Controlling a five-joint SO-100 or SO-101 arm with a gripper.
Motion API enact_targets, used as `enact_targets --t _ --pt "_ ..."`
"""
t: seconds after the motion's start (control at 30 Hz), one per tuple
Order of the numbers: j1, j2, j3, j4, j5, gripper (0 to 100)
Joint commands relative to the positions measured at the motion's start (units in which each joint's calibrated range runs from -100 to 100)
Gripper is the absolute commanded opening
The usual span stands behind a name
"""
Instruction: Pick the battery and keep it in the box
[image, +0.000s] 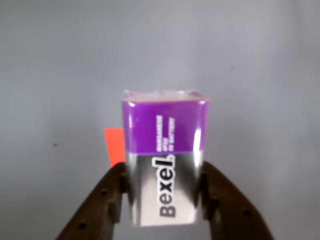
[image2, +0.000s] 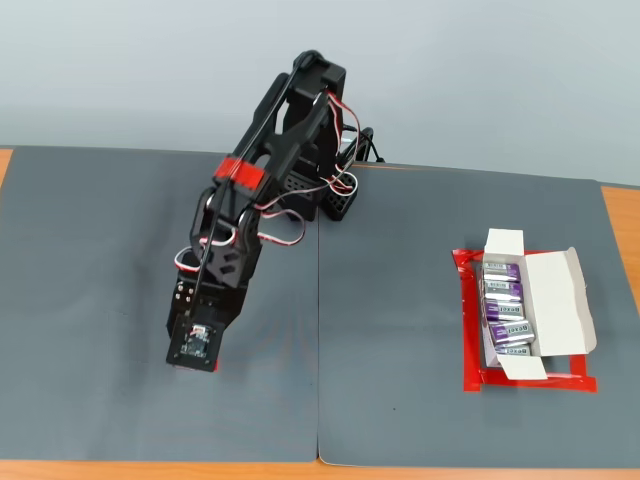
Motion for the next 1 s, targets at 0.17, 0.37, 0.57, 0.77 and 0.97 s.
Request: enact_targets --t 0.17,0.37,0.57,0.77,0.97 --pt "-4.68 -14.7 -2.42 3.16 -1.43 7" --pt "-8.78 -19.53 -2.42 3.6 -6.32 7" --pt "-16.09 -21.73 -2.42 3.51 -7.21 7" --pt "-26.24 -22.58 -2.42 3.51 -6.9 7" --pt "-35.42 -22.33 -2.42 3.51 -6.74 7"
